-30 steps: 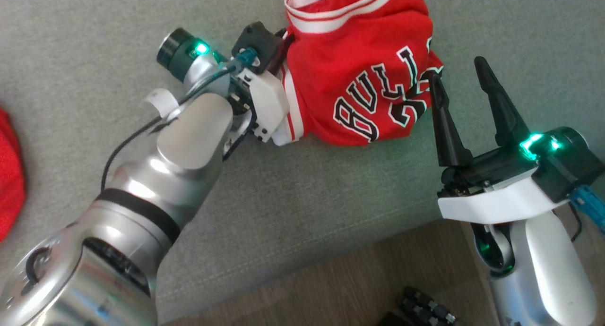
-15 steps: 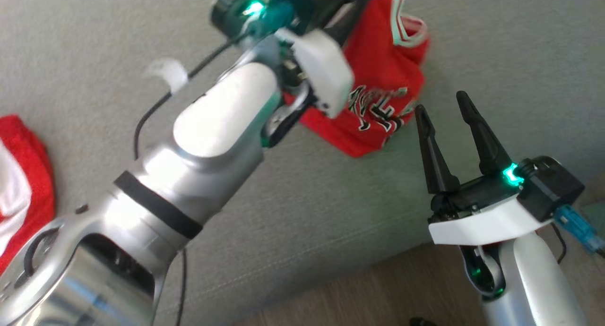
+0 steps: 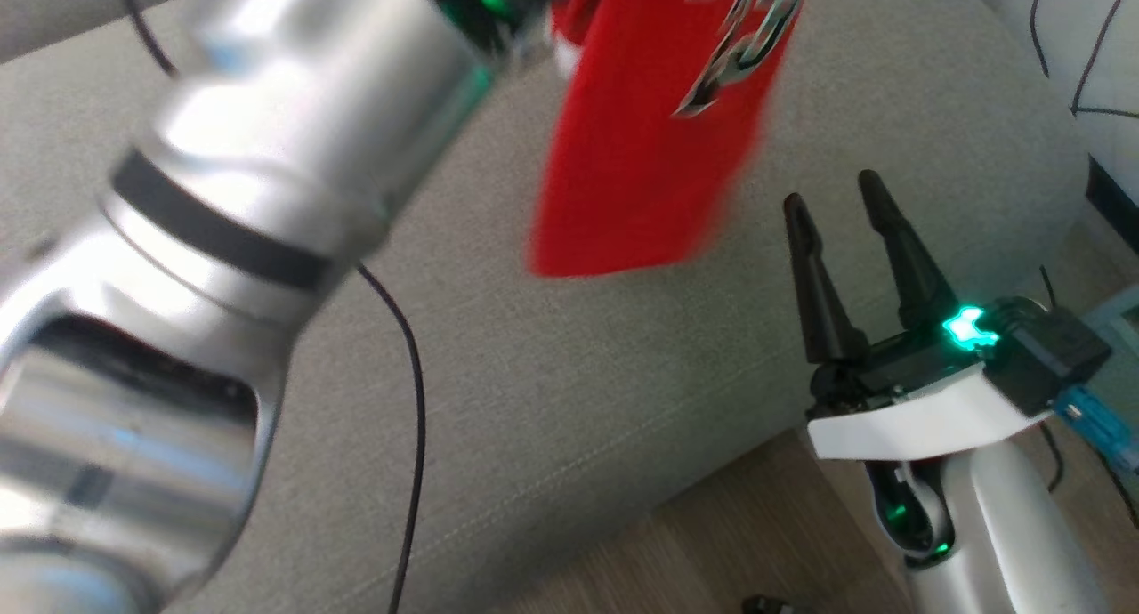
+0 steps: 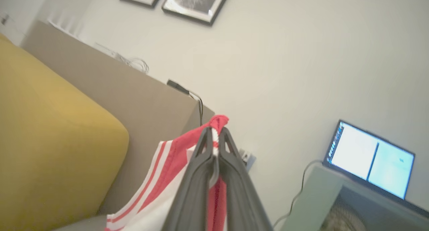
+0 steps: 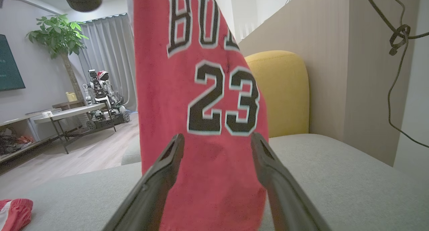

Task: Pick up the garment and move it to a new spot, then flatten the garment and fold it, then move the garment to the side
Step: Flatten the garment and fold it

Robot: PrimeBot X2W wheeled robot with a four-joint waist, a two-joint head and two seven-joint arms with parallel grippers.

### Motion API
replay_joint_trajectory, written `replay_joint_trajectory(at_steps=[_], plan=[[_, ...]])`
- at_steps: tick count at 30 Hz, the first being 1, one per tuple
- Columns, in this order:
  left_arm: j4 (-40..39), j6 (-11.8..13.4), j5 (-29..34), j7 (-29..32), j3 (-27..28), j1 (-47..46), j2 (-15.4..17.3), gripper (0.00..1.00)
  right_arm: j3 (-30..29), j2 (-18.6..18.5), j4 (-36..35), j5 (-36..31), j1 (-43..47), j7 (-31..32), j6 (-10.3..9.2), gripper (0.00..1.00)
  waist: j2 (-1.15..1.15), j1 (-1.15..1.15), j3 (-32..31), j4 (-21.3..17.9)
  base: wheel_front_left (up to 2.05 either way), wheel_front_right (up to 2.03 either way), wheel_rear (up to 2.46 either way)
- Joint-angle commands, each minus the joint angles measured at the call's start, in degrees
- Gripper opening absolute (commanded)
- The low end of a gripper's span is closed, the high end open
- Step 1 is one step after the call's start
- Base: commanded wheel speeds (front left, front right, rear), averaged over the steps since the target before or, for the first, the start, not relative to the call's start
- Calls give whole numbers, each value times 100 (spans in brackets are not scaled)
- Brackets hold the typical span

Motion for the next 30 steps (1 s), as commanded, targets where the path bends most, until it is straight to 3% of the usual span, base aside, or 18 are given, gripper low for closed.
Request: replay_joint_trajectory(at_steps=[1, 7, 14, 18, 22, 30], plan=[[30, 135, -28, -176, 347, -472, 128, 0, 53, 2, -220, 26, -108, -36, -1, 100, 0, 0, -36, 53, 0, 0, 0], [717, 566, 713, -311, 1731, 105, 371, 0, -12, 2, -307, -51, -77, -36, -1, 100, 0, 0, -78, 454, 0, 0, 0], [951, 631, 1671, -314, 3406, 2287, 751, 0, -47, 2, -348, -210, -77, -36, -1, 100, 0, 0, 77, 923, 0, 0, 0], [789, 574, 2321, -314, 4378, 3342, 820, 0, -57, 2, -318, -296, -105, -36, -1, 100, 0, 0, 218, 1088, 0, 0, 0], [516, 375, 2845, -314, 5177, 4092, 681, 0, 53, 2, -94, -328, -83, -36, -1, 100, 0, 0, 293, 1198, 0, 0, 0], [-174, -32, 3492, -314, 5754, 5319, 276, 0, 147, 2, 736, 128, -192, -36, -1, 100, 0, 0, 320, 1419, 0, 0, 0]])
